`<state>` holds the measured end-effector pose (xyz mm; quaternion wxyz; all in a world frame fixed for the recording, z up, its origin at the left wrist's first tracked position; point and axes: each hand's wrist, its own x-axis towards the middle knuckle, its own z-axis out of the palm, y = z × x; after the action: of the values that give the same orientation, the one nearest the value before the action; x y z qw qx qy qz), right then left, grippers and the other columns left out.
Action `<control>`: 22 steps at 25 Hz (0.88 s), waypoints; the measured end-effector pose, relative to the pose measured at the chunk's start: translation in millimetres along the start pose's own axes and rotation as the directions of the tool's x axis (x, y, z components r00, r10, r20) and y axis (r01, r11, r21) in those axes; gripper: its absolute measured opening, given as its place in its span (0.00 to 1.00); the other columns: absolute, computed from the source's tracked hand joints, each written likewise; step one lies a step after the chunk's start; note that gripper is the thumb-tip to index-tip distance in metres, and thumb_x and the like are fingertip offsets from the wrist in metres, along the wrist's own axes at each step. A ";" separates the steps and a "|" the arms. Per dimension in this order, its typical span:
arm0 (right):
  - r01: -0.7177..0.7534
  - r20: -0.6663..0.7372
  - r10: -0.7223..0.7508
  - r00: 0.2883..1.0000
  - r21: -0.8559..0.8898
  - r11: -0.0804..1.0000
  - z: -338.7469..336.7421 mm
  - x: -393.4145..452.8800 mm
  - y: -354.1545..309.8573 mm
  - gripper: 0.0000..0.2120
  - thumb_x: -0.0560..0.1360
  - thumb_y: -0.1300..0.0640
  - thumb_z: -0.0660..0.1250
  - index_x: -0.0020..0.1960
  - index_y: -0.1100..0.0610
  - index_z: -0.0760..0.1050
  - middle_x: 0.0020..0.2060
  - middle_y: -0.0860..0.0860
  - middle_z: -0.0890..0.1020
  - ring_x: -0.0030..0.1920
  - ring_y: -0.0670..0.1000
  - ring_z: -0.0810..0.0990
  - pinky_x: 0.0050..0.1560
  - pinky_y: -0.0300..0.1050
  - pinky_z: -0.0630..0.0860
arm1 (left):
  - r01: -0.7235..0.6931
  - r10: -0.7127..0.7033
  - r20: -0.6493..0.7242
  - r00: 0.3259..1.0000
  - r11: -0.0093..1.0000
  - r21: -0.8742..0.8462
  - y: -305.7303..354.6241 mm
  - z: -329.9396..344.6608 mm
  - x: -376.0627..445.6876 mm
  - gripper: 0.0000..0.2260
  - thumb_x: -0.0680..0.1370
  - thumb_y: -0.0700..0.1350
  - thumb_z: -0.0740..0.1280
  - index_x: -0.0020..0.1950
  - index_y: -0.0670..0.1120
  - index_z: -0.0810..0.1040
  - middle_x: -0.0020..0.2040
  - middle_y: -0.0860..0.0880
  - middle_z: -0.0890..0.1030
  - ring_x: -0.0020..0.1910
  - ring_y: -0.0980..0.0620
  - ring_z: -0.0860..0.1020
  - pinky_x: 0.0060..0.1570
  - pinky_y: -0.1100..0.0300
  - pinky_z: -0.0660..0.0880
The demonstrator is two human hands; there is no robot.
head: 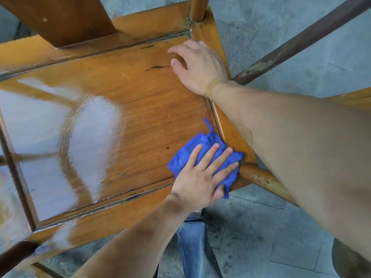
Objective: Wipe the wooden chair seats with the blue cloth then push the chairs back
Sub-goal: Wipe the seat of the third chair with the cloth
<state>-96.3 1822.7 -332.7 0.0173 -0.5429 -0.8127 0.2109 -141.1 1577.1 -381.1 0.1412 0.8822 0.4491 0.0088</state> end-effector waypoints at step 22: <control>-0.042 -0.265 0.024 0.964 -0.061 0.997 67.7 -42.1 10.5 0.37 0.78 0.41 0.56 0.81 0.53 0.49 0.81 0.56 0.54 0.79 0.59 0.57 0.78 0.61 0.51 | 0.705 -0.701 -0.175 0.691 0.707 -0.049 -259.7 -86.5 190.4 0.26 0.83 0.55 0.46 0.81 0.51 0.53 0.83 0.46 0.50 0.81 0.41 0.48 0.76 0.38 0.46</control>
<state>-87.3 1766.7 -389.7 0.1041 -0.5799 -0.8005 0.1100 -244.9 1893.9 -386.1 0.0828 0.6400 0.7633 0.0292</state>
